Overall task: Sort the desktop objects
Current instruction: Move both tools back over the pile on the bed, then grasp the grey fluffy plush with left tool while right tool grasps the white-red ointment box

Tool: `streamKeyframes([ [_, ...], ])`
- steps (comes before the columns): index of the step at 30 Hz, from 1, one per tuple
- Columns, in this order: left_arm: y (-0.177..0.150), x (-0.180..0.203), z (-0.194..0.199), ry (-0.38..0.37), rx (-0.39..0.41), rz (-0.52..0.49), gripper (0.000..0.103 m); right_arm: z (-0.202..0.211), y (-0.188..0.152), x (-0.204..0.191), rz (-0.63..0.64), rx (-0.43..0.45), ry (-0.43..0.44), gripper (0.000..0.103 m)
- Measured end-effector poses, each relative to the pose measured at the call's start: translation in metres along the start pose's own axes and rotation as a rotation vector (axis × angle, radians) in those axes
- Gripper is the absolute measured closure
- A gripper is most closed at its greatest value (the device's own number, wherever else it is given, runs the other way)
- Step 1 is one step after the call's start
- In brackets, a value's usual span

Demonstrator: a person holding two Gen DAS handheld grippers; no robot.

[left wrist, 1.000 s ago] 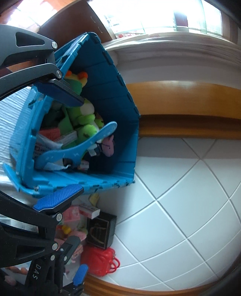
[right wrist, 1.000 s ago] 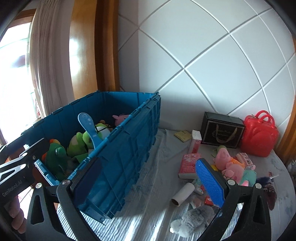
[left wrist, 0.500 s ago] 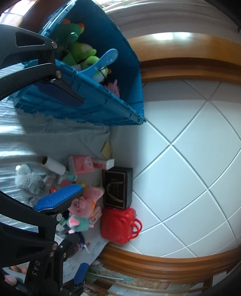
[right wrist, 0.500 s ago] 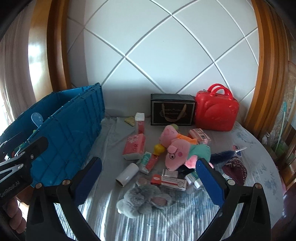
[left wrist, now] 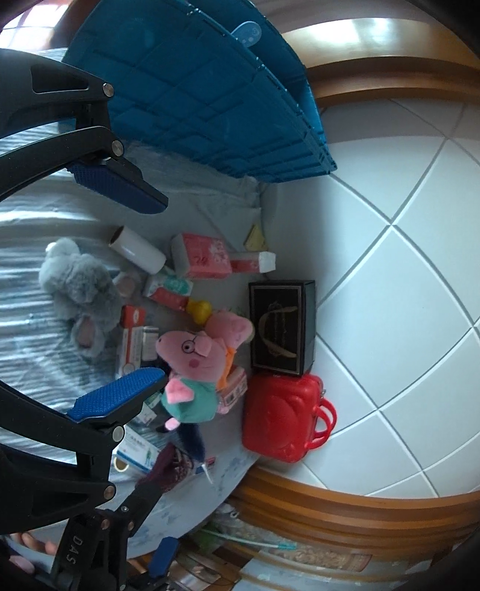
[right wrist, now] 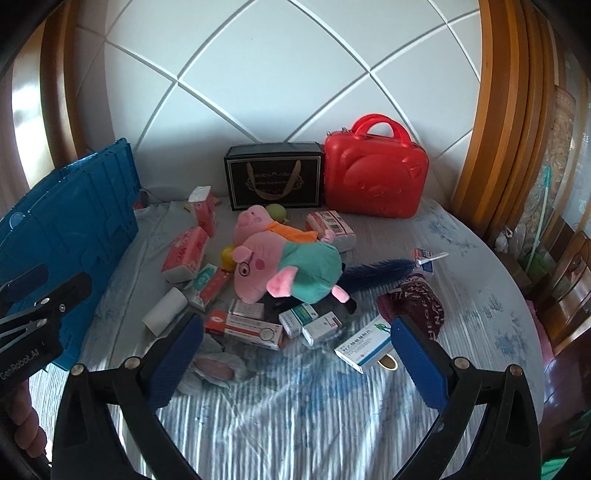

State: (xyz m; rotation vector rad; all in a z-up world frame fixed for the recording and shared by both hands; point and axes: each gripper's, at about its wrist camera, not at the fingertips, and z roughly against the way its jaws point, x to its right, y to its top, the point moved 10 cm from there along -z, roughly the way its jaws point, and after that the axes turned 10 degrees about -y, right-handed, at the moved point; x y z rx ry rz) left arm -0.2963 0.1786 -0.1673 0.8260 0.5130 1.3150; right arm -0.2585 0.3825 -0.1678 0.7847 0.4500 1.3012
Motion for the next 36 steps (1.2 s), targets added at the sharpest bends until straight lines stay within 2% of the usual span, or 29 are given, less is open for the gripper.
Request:
streamKeyframes([
  [5,-0.022,0.005,-0.027,0.047,-0.075,-0.011,0.017,-0.035,-0.019,0.022,-0.010,-0.064,0.008,0.000],
  [10,-0.039,-0.005,-0.054,0.074,-0.146,0.003,0.017,-0.060,-0.030,0.027,0.000,-0.111,0.015,0.000],
  [13,-0.053,-0.026,-0.069,0.100,-0.191,0.028,0.017,-0.076,-0.039,0.026,0.022,-0.141,0.015,0.000],
  [20,-0.094,-0.084,-0.102,0.151,-0.282,0.063,0.017,-0.124,-0.079,0.008,0.053,-0.272,0.038,0.000],
  [27,-0.120,-0.090,-0.128,0.103,-0.352,0.073,0.017,-0.160,-0.090,-0.029,0.110,-0.351,0.078,0.000],
  [32,-0.122,-0.068,-0.144,0.033,-0.372,-0.001,0.017,-0.178,-0.094,-0.037,0.133,-0.386,0.077,0.000],
  [36,-0.136,-0.056,-0.172,0.012,-0.446,-0.052,0.017,-0.191,-0.097,-0.032,0.130,-0.413,0.059,0.000],
])
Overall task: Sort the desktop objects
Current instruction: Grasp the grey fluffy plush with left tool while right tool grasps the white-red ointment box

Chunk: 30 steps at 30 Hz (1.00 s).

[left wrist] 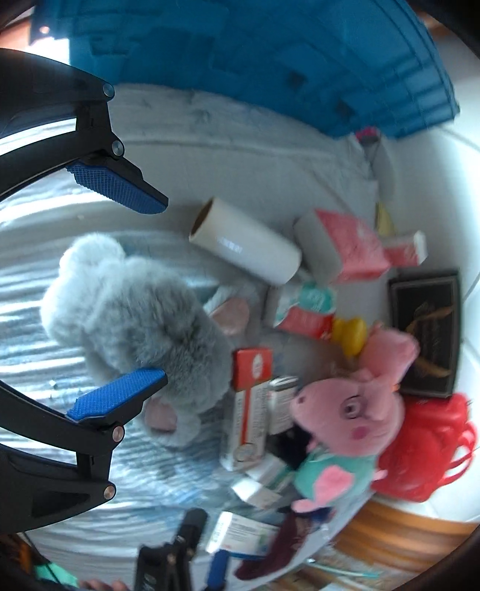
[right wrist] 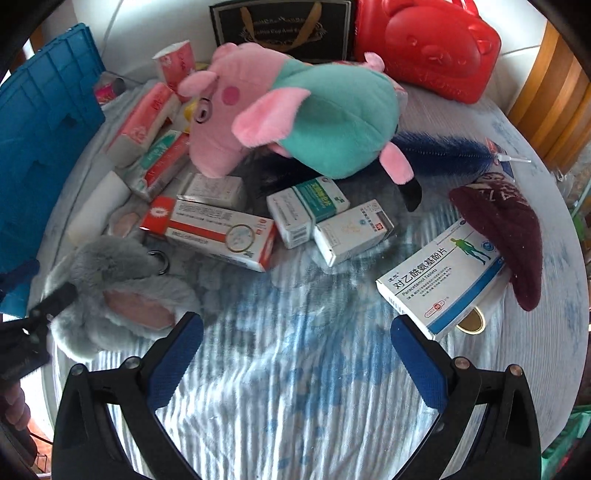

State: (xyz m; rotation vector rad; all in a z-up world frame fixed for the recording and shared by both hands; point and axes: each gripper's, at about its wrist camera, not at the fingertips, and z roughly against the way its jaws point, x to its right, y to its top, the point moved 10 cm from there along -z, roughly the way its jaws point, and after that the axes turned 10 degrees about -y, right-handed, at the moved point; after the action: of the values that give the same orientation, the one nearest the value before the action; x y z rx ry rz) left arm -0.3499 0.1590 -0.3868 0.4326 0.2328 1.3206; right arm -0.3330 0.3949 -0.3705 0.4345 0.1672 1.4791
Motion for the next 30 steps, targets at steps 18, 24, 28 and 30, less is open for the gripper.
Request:
streamKeyframes([
  [18,0.047,0.039,-0.069,0.002,-0.041,0.010,0.062,-0.035,0.029,0.006,-0.055,-0.015,0.065,0.000],
  [24,0.055,0.017,-0.074,0.034,-0.035,0.061,0.062,-0.031,0.045,-0.032,0.036,0.016,0.148,0.034],
  [28,0.054,0.013,-0.071,0.023,-0.032,0.082,0.062,-0.026,0.057,-0.060,0.103,0.051,0.191,0.038],
  [30,0.054,0.014,-0.070,0.019,-0.031,0.088,0.062,-0.029,0.063,-0.071,0.135,0.059,0.197,0.038],
])
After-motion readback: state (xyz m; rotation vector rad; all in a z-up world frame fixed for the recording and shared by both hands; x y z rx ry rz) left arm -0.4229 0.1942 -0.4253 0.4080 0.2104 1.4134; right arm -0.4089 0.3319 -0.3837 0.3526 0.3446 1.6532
